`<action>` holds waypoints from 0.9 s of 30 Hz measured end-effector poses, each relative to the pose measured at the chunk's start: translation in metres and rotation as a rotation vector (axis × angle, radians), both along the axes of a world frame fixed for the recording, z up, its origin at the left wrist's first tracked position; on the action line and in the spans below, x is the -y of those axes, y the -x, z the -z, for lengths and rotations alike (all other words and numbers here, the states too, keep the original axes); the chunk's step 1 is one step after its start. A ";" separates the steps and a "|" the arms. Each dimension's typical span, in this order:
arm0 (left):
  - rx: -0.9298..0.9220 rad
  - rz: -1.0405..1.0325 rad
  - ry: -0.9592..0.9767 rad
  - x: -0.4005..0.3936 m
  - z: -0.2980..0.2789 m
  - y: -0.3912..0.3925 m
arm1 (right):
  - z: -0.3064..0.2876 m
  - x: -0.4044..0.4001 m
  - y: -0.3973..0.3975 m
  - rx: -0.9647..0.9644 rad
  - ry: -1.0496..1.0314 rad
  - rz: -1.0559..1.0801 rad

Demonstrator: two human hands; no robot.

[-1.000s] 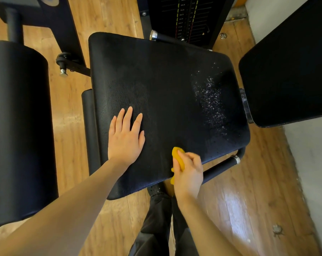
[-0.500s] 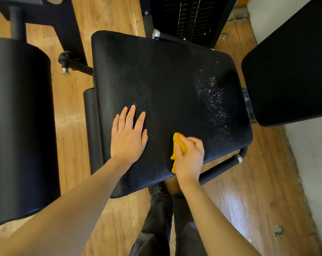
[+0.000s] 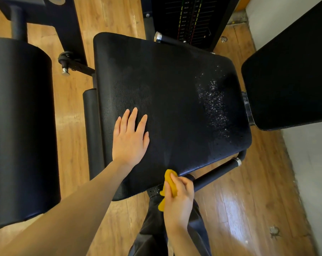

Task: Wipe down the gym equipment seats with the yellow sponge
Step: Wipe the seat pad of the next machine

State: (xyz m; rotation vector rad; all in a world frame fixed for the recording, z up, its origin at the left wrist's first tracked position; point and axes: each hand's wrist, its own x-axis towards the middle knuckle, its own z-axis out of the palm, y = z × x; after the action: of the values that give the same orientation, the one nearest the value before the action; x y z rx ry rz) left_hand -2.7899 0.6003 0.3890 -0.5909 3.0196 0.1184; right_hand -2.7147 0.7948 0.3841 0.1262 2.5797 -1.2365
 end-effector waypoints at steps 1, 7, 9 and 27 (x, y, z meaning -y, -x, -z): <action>-0.002 -0.001 -0.001 0.000 0.000 0.000 | 0.001 0.001 0.004 0.007 0.004 0.009; -0.002 0.003 0.004 0.001 0.003 0.000 | -0.001 0.026 0.069 -0.020 -0.024 -0.015; 0.002 0.002 0.010 0.001 0.003 0.000 | 0.002 0.036 0.089 -0.029 -0.032 -0.026; 0.014 -0.042 -0.138 -0.001 -0.012 0.005 | -0.019 0.005 0.006 0.150 -0.053 -0.187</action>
State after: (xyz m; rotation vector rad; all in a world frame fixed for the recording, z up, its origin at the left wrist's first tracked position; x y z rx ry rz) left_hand -2.7950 0.6016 0.4014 -0.6393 2.9553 0.3196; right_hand -2.7203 0.7894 0.4033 -0.0124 2.4333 -1.0515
